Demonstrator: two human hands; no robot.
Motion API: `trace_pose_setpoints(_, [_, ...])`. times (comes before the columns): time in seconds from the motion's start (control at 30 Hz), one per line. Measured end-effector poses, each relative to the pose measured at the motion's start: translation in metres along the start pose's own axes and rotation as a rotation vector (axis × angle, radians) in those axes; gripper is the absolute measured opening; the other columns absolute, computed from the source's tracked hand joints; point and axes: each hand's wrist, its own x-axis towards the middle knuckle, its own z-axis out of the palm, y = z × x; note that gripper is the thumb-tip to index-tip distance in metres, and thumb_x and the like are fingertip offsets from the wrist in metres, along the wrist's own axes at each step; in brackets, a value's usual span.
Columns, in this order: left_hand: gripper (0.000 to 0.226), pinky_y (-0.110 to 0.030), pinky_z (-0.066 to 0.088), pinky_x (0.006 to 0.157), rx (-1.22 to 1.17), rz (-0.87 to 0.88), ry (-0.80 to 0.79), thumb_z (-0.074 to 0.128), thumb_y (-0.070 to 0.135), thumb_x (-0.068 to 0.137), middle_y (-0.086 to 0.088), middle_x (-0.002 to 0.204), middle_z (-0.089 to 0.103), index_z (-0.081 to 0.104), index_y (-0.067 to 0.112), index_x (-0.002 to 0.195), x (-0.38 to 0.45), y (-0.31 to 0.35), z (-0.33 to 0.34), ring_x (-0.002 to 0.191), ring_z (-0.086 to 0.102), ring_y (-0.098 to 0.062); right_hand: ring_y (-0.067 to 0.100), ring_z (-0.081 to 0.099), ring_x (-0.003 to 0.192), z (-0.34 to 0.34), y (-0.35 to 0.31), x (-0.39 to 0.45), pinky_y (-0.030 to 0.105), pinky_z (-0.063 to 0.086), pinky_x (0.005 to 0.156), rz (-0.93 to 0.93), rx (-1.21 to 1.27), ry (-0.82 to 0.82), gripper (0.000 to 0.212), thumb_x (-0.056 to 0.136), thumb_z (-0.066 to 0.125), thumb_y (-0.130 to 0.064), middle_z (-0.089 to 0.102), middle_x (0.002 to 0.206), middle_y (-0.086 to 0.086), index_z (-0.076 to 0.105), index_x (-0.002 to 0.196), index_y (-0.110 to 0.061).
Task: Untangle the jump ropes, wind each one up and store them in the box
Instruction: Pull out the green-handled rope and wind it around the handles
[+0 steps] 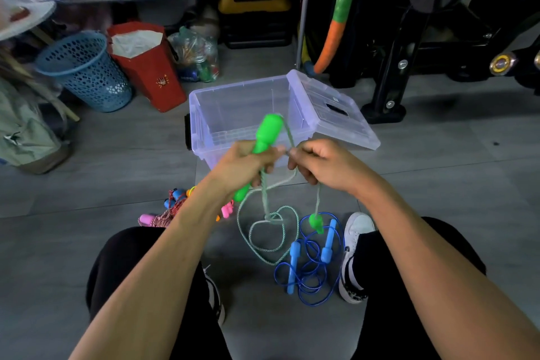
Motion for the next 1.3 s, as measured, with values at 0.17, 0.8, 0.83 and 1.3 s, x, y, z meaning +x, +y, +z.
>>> trace_pose_setpoints(0.17, [0.019, -0.025, 0.038, 0.05, -0.078, -0.111, 0.468, 0.064, 0.022, 0.088, -0.001, 0.061, 0.059, 0.059, 0.013, 0.073, 0.02, -0.011, -0.042, 0.045, 0.04, -0.016, 0.006, 0.044, 0.049, -0.021, 0.009, -0.006, 0.016, 0.042, 0.051, 0.031, -0.07, 0.004, 0.029, 0.102, 0.047, -0.022, 0.047, 0.057, -0.003, 0.064, 0.085, -0.005])
trace_pose_setpoints(0.8, [0.027, -0.027, 0.034, 0.053, 0.249, 0.005, 0.348, 0.062, 0.031, 0.091, 0.009, 0.054, 0.054, 0.059, 0.015, 0.07, 0.018, -0.015, -0.016, 0.048, 0.042, -0.014, 0.009, 0.05, 0.051, -0.018, 0.019, -0.002, 0.02, 0.044, 0.056, 0.009, -0.149, -0.021, 0.023, 0.099, 0.052, -0.015, 0.051, 0.058, -0.003, 0.062, 0.079, -0.016])
trace_pose_setpoints(0.83, [0.028, -0.028, 0.034, 0.052, 0.337, 0.016, 0.338, 0.062, 0.032, 0.09, 0.008, 0.053, 0.048, 0.057, 0.015, 0.069, 0.016, -0.016, -0.012, 0.052, 0.041, -0.016, 0.009, 0.051, 0.052, -0.017, 0.019, -0.002, 0.023, 0.046, 0.058, -0.003, -0.164, -0.017, 0.023, 0.099, 0.052, -0.015, 0.051, 0.058, -0.004, 0.062, 0.078, -0.017])
trace_pose_setpoints(1.3, [0.028, -0.024, 0.035, 0.049, -0.034, 0.029, 0.127, 0.068, 0.03, 0.089, -0.001, 0.061, 0.044, 0.053, 0.012, 0.073, 0.013, -0.007, -0.005, 0.048, 0.037, -0.015, 0.011, 0.063, 0.074, -0.012, 0.03, 0.006, 0.024, 0.048, 0.07, -0.025, -0.274, 0.023, 0.007, 0.089, 0.068, -0.025, 0.068, 0.078, -0.007, 0.068, 0.081, -0.024])
